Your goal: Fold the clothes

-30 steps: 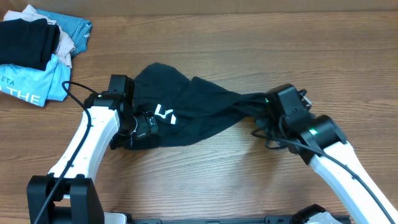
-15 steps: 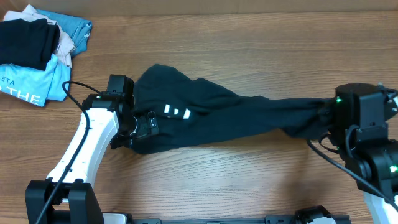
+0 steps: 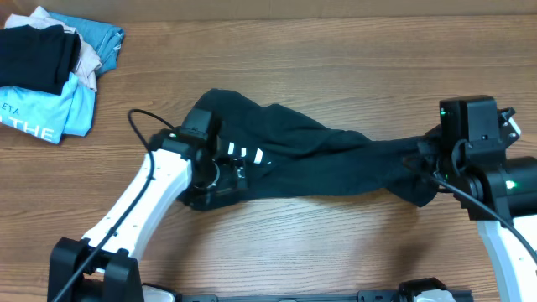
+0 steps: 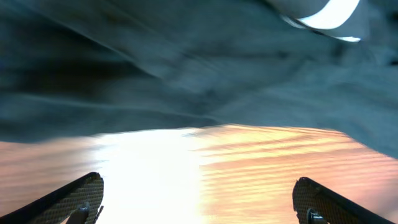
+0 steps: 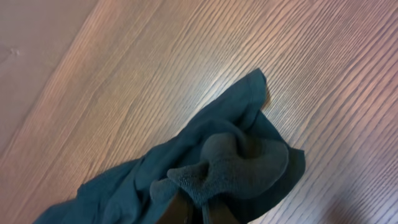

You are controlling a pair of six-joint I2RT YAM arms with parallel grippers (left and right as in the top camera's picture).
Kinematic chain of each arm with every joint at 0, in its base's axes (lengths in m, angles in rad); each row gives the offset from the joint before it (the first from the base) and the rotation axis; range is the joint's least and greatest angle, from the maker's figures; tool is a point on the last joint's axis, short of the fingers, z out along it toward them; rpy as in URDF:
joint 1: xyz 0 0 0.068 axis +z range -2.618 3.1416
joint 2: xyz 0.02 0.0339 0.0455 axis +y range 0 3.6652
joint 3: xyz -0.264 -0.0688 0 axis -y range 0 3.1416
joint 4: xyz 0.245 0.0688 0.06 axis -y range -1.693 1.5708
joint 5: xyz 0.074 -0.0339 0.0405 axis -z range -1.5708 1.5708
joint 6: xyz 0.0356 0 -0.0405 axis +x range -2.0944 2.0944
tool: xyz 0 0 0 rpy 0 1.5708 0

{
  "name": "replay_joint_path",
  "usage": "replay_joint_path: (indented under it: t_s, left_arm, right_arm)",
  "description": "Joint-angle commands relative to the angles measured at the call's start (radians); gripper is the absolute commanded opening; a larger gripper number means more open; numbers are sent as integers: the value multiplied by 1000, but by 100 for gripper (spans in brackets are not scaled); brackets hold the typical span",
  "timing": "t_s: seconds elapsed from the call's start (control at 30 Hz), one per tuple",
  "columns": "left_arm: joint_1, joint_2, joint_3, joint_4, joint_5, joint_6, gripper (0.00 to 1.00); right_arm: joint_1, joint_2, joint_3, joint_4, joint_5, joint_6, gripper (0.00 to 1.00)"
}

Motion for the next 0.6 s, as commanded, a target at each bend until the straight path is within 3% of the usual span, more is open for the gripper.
replay_joint_path:
  t_s: [0.0,0.07,0.1,0.17,0.37,0.57]
  left_arm:
    - [-76,-11,-1,42,119,-285,100]
    - [-107,-10,-1,90,109,-420,84]
    - [-116,-9,-2,122,87,-469,83]
    - [-130,-3,-2,165,22,-553,100]
    - [-135,130,-2,192,26,-659,100]
    - [-134,266,-2,291,18,-624,100]
  right_arm:
    - [-7,3,24,4,-21,-4,4]
    - [-7,3,24,4,-24,-4,4]
    - [-7,3,24,2,-24,-4,4]
    - [-7,3,24,-2,-27,-4,4]
    - [-7,3,24,-18,-28,-4,4]
    - [-7,3,24,-29,-27,-31,4]
